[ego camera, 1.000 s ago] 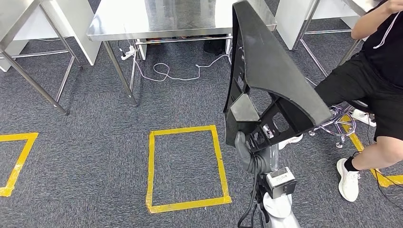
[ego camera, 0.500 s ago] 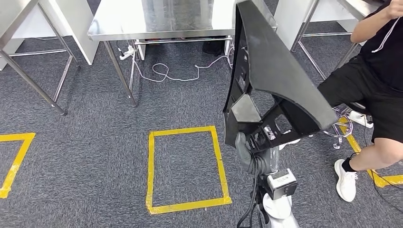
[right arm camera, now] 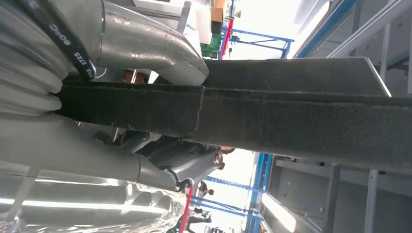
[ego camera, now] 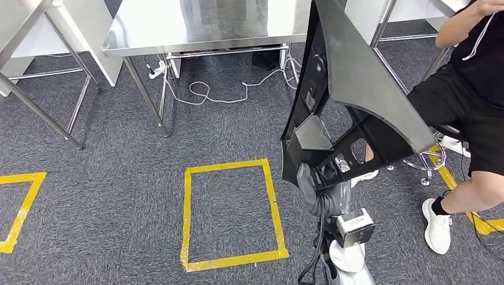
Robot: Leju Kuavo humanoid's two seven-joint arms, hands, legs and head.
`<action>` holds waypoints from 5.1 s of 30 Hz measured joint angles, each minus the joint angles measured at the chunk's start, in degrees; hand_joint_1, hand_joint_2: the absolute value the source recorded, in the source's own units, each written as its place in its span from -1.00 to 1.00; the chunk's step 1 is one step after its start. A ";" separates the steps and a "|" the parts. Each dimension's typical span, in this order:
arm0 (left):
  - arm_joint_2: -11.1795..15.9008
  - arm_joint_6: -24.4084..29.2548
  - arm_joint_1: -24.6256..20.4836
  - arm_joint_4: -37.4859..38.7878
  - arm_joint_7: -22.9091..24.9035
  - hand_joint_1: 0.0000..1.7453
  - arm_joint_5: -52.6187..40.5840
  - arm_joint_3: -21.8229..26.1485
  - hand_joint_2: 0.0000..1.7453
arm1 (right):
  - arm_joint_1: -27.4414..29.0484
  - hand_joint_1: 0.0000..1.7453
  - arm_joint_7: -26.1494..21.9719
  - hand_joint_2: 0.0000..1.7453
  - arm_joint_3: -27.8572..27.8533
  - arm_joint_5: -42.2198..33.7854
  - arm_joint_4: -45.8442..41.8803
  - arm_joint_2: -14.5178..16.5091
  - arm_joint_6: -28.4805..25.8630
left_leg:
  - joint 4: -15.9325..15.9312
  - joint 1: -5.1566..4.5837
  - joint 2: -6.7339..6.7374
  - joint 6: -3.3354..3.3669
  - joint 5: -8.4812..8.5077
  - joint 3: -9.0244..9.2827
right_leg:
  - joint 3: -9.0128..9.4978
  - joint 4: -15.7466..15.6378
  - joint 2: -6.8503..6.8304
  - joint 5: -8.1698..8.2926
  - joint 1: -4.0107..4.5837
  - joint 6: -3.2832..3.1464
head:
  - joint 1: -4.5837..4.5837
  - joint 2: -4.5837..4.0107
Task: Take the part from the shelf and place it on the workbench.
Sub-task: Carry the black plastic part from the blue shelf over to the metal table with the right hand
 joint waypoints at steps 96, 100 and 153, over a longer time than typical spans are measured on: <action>0.51 1.18 -0.27 0.00 4.15 -1.00 0.02 0.95 1.00 | -6.87 1.00 4.08 1.00 3.78 2.59 3.98 5.45 1.25 | 7.99 -0.24 0.45 -0.08 -3.42 -4.04 | 0.15 -0.71 0.13 0.67 0.84 -1.48 | 0.01 0.00; 0.55 0.94 -0.21 0.01 4.13 -1.00 0.01 0.95 1.00 | -6.52 1.00 4.09 1.00 3.80 2.85 3.96 5.45 0.78 | -2.57 -0.23 0.65 0.77 5.47 -1.71 | 2.02 -0.78 0.33 -0.83 0.88 -0.98 | 0.03 0.00; 0.18 -1.08 -0.56 0.05 4.62 -1.00 -1.09 0.24 1.00 | -3.26 1.00 5.31 1.00 2.38 4.80 0.95 3.99 -0.02 | -4.81 -1.59 0.24 2.13 1.62 5.12 | -0.32 -1.08 -0.04 1.89 0.61 -0.40 | -0.46 0.00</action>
